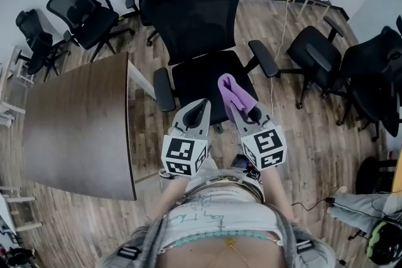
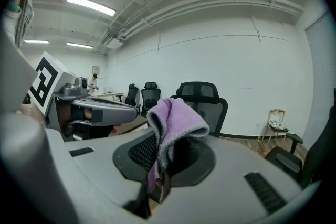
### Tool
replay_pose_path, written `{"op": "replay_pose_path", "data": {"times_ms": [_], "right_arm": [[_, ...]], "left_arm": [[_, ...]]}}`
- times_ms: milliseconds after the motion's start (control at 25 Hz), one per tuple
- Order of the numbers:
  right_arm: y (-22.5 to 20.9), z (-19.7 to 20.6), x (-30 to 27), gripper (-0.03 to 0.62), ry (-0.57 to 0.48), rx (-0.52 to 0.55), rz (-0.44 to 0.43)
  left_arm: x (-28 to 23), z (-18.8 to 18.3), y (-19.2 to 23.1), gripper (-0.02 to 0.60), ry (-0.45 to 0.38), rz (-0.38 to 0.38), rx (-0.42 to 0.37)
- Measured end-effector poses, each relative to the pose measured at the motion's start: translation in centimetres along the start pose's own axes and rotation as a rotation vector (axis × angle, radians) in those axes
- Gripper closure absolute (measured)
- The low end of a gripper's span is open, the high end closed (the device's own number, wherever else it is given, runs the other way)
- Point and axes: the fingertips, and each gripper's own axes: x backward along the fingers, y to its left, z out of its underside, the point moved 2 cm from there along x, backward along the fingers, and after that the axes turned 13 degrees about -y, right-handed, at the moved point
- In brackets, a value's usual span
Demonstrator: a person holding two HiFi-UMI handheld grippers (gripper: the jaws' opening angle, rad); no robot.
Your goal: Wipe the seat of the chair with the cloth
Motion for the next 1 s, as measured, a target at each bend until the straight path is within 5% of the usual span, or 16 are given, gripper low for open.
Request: {"op": "replay_pose_path", "data": {"times_ms": [480,1000], "right_arm": [[-0.6,0.0,-6.8,0.546,0.004,-0.017,0.055],[-4.6,-0.2,-12.4,0.546,0.016,-0.017,-0.061]], "left_arm": [[-2.4,-0.2,7.1,0.578,0.013,0.01,0.0],[-8.1,0.1,9.6,0.578,0.032,-0.08,0.003]]}}
